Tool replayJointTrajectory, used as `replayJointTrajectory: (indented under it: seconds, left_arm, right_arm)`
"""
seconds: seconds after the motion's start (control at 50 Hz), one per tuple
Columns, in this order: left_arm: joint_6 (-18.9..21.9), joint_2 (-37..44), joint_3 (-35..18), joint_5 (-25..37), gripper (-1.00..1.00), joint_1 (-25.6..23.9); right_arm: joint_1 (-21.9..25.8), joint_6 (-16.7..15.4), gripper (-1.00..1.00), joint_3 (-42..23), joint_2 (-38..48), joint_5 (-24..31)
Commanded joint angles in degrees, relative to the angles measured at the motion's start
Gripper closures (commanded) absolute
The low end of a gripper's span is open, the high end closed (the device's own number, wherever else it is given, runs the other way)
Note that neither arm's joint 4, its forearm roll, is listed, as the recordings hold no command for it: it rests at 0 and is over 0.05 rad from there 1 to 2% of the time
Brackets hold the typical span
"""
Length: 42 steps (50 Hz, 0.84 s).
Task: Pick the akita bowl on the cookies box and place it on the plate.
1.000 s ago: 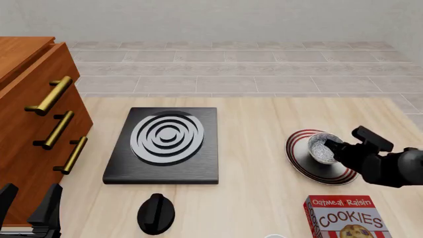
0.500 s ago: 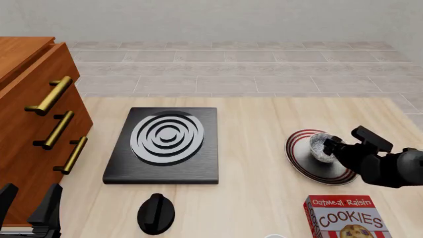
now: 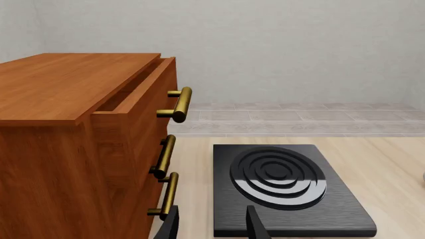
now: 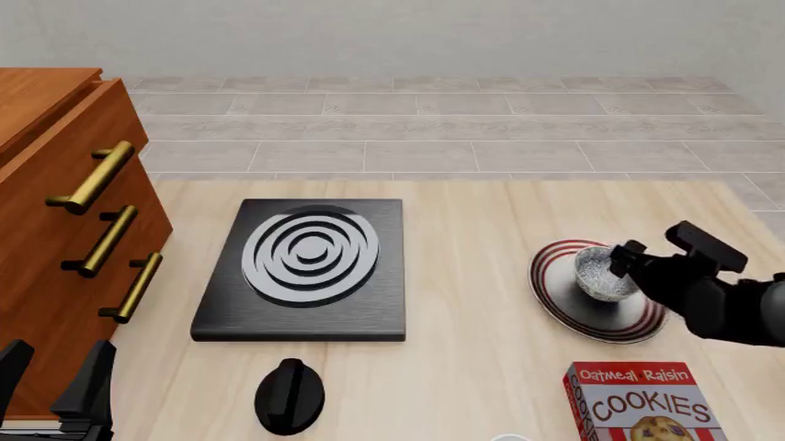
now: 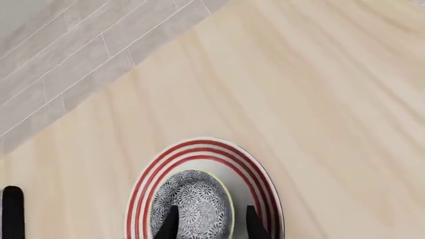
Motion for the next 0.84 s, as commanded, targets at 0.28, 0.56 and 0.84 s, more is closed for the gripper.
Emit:
replayJointTrajectory:
  seconds: [0.28, 0.56, 0.84]
  left_arm:
    - [0.0, 0.0, 0.0, 0.0, -1.00, 0.0]
    - [0.0, 0.0, 0.0, 0.0, -1.00, 0.0]
    - [0.0, 0.0, 0.0, 0.0, -1.00, 0.0]
  right_arm:
    - [0.6, -1.6, -1.00, 3.6, -30.5, 15.9]
    - [2.4, -2.3, -1.00, 3.9, -53.1, 31.5]
    - [3.6, -3.0, -1.00, 1.3, -72.1, 47.3]
